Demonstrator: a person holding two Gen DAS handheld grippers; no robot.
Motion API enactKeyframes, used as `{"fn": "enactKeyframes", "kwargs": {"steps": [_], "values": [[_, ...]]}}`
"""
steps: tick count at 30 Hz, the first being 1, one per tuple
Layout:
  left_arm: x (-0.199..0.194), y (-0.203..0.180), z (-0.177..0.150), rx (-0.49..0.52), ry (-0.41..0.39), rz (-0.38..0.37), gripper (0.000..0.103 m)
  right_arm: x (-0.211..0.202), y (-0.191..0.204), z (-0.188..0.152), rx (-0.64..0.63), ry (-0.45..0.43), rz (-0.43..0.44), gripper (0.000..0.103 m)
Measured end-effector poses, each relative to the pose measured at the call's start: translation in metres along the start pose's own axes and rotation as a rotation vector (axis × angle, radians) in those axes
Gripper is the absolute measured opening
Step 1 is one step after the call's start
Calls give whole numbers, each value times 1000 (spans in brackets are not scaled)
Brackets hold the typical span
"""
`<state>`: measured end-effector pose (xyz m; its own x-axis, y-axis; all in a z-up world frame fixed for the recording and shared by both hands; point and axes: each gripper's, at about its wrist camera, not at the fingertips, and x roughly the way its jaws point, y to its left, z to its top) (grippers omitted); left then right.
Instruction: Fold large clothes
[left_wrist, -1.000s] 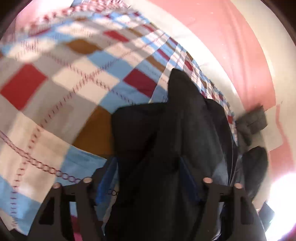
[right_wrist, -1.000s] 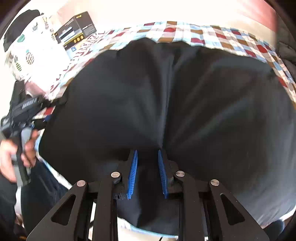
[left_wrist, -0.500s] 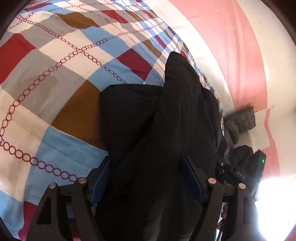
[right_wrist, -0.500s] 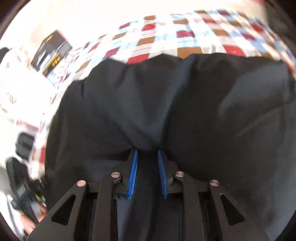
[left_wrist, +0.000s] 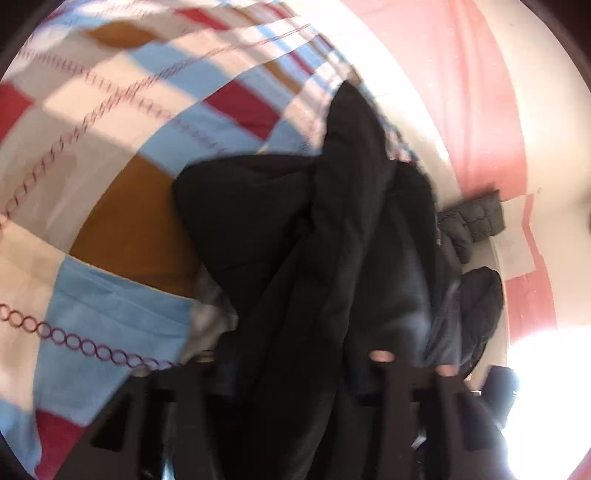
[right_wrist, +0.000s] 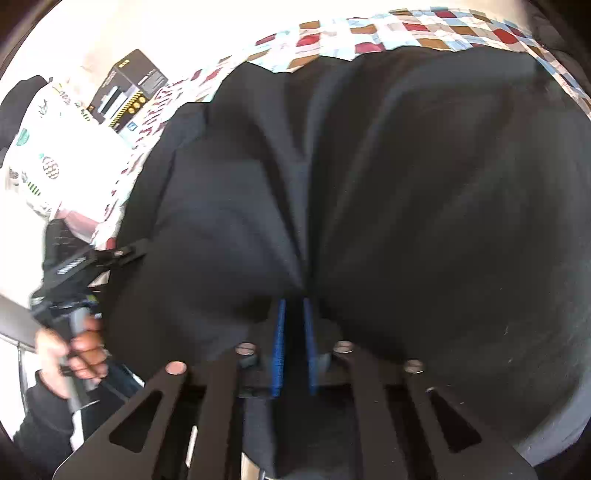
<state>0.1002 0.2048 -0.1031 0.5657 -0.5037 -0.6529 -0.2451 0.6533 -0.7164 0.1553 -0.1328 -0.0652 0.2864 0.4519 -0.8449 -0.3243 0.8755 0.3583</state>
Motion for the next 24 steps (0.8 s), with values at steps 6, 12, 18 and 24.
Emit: {"fn": "enactKeyframes", "kwargs": {"steps": [6,12,18,24], "values": [[-40,-78,2,151,-37,-23,26,-3,-11,9,52,22,18,0],[-61,-160,0,246,-38,-74,25,-44,-21,3,50,-35,17,0],[-47,-232,-14,351,-5,-79,25,-56,-56,-5,109,-35,-13,0],[-18,-281,-41,425,44,-29,25,-28,-89,-3,247,-12,98,0]]}}
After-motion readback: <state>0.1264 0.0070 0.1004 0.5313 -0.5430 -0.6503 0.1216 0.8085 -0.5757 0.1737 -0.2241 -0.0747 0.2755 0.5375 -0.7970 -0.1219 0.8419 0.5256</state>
